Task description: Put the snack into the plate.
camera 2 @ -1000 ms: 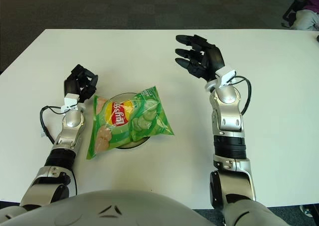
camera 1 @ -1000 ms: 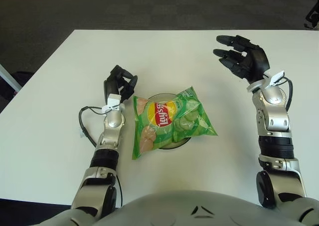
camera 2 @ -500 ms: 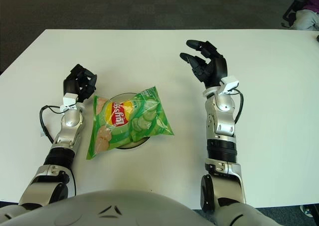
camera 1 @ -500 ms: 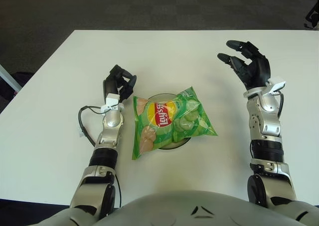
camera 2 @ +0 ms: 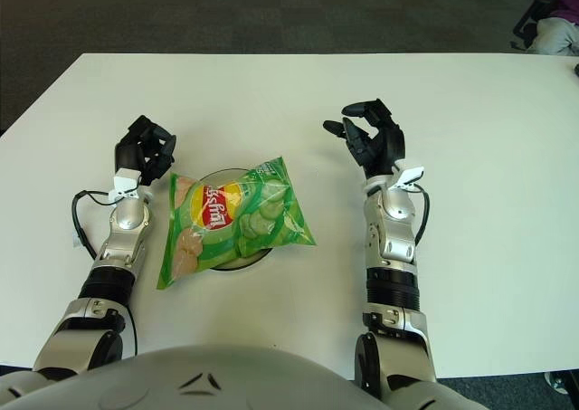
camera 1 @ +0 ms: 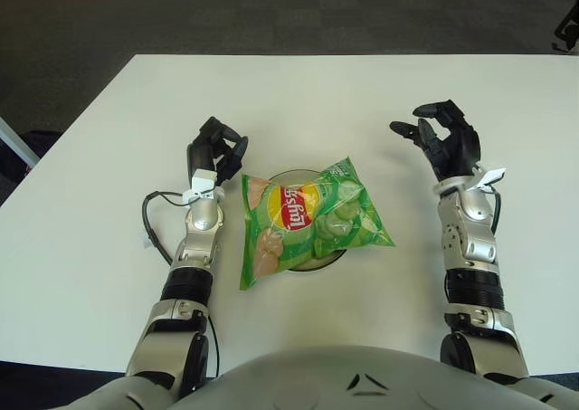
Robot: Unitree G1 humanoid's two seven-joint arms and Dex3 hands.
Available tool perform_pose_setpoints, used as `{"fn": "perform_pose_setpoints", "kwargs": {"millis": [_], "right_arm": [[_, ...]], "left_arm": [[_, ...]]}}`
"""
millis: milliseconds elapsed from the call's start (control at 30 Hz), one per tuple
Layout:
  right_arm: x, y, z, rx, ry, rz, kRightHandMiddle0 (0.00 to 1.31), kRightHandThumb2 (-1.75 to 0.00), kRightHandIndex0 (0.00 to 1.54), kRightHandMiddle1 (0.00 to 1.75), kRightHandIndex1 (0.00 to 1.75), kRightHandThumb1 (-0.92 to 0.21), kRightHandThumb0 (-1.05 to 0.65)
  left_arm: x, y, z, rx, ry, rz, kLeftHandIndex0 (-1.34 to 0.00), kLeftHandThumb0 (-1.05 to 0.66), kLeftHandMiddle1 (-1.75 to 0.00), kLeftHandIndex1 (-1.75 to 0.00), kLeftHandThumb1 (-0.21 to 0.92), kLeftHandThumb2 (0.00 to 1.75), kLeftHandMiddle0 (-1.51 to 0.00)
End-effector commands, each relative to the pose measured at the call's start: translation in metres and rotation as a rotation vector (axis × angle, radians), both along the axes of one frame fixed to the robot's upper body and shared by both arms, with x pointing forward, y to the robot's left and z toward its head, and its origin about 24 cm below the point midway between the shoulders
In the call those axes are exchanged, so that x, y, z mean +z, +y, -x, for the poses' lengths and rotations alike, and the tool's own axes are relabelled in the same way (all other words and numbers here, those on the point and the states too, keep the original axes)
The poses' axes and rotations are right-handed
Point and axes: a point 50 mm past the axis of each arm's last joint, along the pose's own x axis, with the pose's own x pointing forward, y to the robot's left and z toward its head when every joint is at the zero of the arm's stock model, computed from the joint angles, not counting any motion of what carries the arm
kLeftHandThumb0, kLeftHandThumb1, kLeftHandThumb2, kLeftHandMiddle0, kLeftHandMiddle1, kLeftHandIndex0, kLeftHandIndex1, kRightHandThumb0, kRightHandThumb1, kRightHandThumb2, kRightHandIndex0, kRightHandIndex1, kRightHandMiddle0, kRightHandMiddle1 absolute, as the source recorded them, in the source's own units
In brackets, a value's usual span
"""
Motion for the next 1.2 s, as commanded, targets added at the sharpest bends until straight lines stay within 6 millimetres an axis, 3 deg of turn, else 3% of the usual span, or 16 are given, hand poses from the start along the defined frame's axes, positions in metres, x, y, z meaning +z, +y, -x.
{"fn": "perform_pose_setpoints", "kwargs": {"millis": [0, 200, 367, 433, 533, 800, 900, 1033, 1167], "right_arm": [[0.003, 0.001, 0.0, -0.001, -0.01, 0.015, 0.43, -0.17, 0.69, 1.35, 1.16, -0.92, -0.02], [-0.006, 0.019, -0.001, 0.024, 0.0, 0.034, 0.43, -0.2, 0.6, 1.28, 1.35, -0.92, -0.01], [-0.008, 0.023, 0.001, 0.002, 0.012, 0.013, 0.42, -0.22, 0.59, 1.31, 1.36, -0.91, -0.01], [-0.009, 0.023, 0.002, -0.022, 0.032, 0.003, 0.41, -0.37, 0.6, 1.38, 1.34, -0.83, -0.01], [-0.012, 0.023, 0.003, -0.061, 0.081, 0.0, 0.35, -0.74, 0.59, 1.59, 1.41, -0.64, -0.01], [-0.054, 0.021, 0.013, -0.104, 0.221, -0.062, 0.32, -1.04, 0.56, 1.74, 1.55, -0.49, -0.01], [-0.06, 0.019, 0.018, -0.084, 0.108, -0.042, 0.35, -1.16, 0.55, 1.74, 1.66, -0.43, -0.01], [-0.063, 0.018, 0.022, -0.07, -0.033, -0.015, 0.32, -0.85, 0.77, 1.75, 1.73, -0.67, -0.29], [-0.064, 0.02, 0.022, -0.068, -0.08, -0.012, 0.31, -0.76, 0.83, 1.75, 1.74, -0.74, -0.35]], "left_arm": [[-0.013, 0.004, 0.008, 0.01, 0.046, 0.002, -0.75, -0.26, -1.75, -1.75, 0.92, 0.28, -0.97], [-0.012, 0.002, 0.009, 0.008, 0.042, 0.002, -0.75, -0.26, -1.75, -1.75, 0.92, 0.28, -0.97], [-0.012, 0.003, 0.01, 0.009, 0.042, 0.001, -0.76, -0.26, -1.75, -1.75, 0.92, 0.28, -0.97], [-0.012, 0.003, 0.01, 0.009, 0.042, 0.001, -0.76, -0.25, -1.75, -1.75, 0.92, 0.28, -0.97], [-0.012, 0.003, 0.01, 0.008, 0.041, 0.001, -0.76, -0.25, -1.75, -1.75, 0.92, 0.28, -0.97], [-0.012, 0.003, 0.011, 0.007, 0.039, 0.0, -0.76, -0.25, -1.75, -1.75, 0.92, 0.28, -0.97], [-0.012, 0.004, 0.011, 0.006, 0.039, 0.0, -0.76, -0.25, -1.75, -1.75, 0.92, 0.28, -0.98], [-0.011, 0.006, 0.011, 0.004, 0.04, -0.001, -0.76, -0.25, -1.75, -1.75, 0.92, 0.28, -0.98], [-0.011, 0.006, 0.011, 0.003, 0.041, -0.003, -0.76, -0.25, -1.75, -1.75, 0.92, 0.28, -0.98]]}}
